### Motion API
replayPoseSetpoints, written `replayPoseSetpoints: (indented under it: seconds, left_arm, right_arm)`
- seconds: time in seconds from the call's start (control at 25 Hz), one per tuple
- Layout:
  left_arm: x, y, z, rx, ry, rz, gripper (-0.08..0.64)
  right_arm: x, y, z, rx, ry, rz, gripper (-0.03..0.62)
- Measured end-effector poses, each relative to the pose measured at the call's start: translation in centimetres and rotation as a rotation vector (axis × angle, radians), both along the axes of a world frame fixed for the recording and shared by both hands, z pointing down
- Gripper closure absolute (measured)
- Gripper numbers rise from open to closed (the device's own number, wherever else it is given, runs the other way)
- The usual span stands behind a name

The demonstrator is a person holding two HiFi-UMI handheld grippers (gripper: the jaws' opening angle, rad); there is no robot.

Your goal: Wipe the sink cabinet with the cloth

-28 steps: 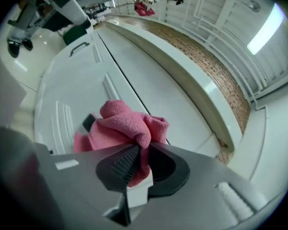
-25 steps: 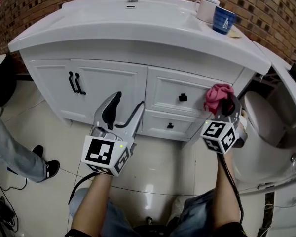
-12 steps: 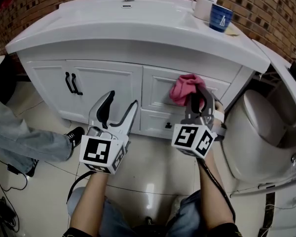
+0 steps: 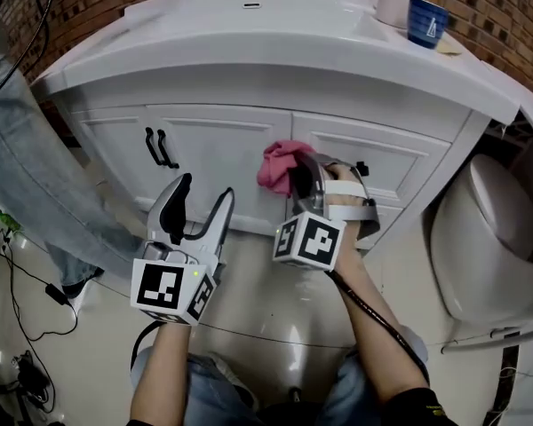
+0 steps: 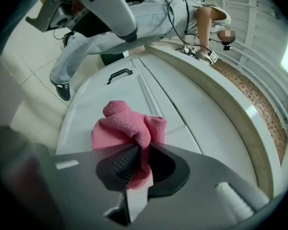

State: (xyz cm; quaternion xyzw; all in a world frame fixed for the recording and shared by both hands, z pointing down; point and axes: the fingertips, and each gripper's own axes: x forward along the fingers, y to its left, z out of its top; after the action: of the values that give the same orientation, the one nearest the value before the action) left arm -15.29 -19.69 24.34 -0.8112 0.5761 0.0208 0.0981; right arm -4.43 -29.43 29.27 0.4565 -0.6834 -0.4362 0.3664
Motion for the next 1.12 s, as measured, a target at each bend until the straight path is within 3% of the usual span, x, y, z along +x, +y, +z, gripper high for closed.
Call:
replayPoseSetpoints:
  seconds: [0.16,0.32,0.48,0.6,0.72,0.92,1.12]
  left_arm:
    - [-0.5,0.1,-0.4,0.010,0.029,-0.004,0.284]
    - [1.0,0.1,-1.2,0.024,0.066,0.035,0.284]
    - [2.5,-0.2,-1.8,0.040,0.094,0.064,0.284]
    - [3.6,-0.8,-1.6,0.029,0.096,0.081,0.284]
    - [4.6,-1.2,-1.2,0.017,0.096,0.094,0.284]
    - [5.2,-1.5,-1.1,0.013,0.096,0.100,0.284]
    - [4.9,-1.5,-1.1,0.015,0.095,0.096,0.284]
  right_arm:
    - [5.0,-0.3,-0.3,0.017,0.014,0.118,0.549]
    - [10.6,0.5,-1.4,-0.045,-0.157,0.160,0.549]
    - [14.4,1.1,-1.8,-0.059,-0.256,0.207,0.549]
    - [18.5,1.0,-1.3,-0.067,-0.321,0.297,0.549]
    - [22.4,0.9,-0.8,-0.051,-0.298,0.361,0.549]
    - [24.1,1.6,-1.6,0.025,-0.157,0.425,0.549]
    - [27.5,2.2,-1.8,0.056,-0.219,0.517,0.549]
